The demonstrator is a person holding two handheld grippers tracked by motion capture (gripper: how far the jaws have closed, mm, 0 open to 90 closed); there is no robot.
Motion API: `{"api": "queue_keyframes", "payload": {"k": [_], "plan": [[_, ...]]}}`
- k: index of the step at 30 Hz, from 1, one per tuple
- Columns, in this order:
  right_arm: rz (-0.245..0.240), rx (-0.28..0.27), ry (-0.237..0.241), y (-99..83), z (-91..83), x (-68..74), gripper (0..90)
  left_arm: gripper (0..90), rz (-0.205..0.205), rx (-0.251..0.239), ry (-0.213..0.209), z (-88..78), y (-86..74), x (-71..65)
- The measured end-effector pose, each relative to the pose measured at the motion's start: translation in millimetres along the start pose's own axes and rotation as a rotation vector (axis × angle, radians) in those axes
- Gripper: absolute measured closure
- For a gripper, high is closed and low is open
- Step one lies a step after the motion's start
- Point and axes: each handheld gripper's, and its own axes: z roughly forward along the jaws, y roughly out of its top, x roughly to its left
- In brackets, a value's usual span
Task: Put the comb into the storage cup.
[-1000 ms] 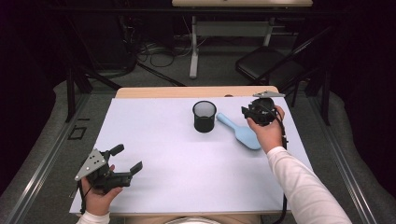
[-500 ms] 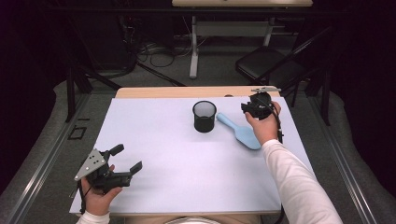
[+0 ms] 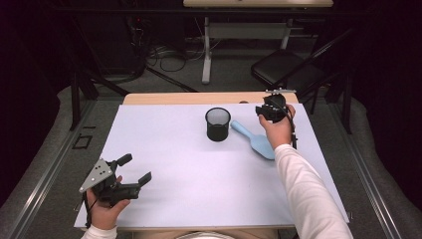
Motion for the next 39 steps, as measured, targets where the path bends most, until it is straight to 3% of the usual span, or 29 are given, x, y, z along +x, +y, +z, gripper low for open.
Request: {"api": "queue_keyframes", "payload": {"k": [8, 24, 28, 39], "plan": [[0.005, 0.042, -0.021, -2.8, 15.9, 3.3, 71.7, 4.4, -0.003, 0.002, 0.001, 0.4, -0.6, 0.6], [0.032, 0.127, -0.029, -11.7, 42.8, 0.9, 90.0, 4.7, -0.004, 0.003, 0.000, 1.5, -1.3, 1.7], [0.048, 0.148, -0.008, -13.0, 46.2, 3.6, 90.0, 4.7, -0.004, 0.003, 0.001, 1.4, -1.4, 1.9], [0.031, 0.207, 0.002, -21.0, 58.0, 10.8, 90.0, 4.7, -0.006, 0.007, 0.001, 1.5, -1.8, 2.7]]}}
